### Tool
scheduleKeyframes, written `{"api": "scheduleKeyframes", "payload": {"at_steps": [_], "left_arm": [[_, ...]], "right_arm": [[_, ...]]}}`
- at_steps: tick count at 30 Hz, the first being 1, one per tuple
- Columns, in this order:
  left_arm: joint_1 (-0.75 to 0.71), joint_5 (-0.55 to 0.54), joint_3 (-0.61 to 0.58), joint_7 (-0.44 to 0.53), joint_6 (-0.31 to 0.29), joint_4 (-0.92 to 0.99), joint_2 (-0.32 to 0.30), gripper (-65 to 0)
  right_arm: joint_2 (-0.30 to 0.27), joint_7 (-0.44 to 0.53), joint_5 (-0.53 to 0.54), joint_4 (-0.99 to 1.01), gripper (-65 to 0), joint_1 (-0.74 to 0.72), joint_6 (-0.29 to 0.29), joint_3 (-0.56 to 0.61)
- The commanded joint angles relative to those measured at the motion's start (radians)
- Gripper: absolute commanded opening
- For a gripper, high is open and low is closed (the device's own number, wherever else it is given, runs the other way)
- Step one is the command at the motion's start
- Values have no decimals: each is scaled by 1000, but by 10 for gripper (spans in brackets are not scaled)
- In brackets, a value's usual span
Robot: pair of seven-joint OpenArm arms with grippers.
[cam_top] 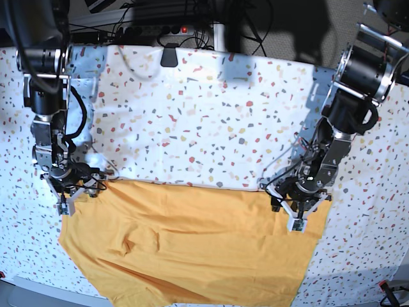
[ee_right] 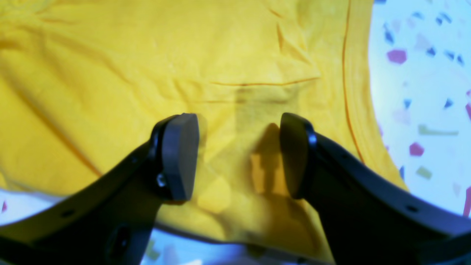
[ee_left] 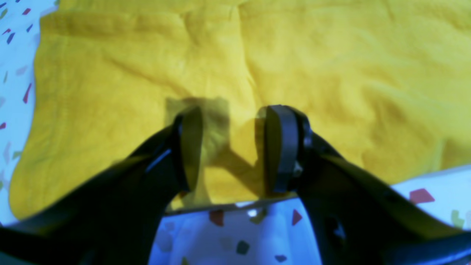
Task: Fold the T-shirt properly
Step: 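Pull the held shirt edge with both grippers to spread it flat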
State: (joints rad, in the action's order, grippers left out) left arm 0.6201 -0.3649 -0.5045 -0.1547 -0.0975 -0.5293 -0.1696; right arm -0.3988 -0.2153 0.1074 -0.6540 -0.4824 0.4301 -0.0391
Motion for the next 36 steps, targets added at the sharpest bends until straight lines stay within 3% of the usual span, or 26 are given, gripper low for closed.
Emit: {"api": "scheduleKeyframes", "payload": {"at_steps": [1, 8, 18, 25, 36], "left_arm": [[0, 15, 1, -87, 18, 6, -11, -387], [-87, 16, 1, -114, 16, -67, -22, -387], [-257, 16, 1, -238, 14, -417, -143, -387], [-386, 16, 3, -272, 23, -589, -198, -387], [-644, 63, 195, -294, 22, -858, -200, -387]], "right_arm": [[-11, -53, -18, -29, -294, 7, 5, 0], [-11, -106, -17, -204, -294, 129, 5, 0], [-18, -172, -17, -397, -294, 285, 4, -1], [-42, -193, -13, -521, -294, 420, 3, -2], [-53, -206, 58, -655, -294, 621, 7, -142]]}}
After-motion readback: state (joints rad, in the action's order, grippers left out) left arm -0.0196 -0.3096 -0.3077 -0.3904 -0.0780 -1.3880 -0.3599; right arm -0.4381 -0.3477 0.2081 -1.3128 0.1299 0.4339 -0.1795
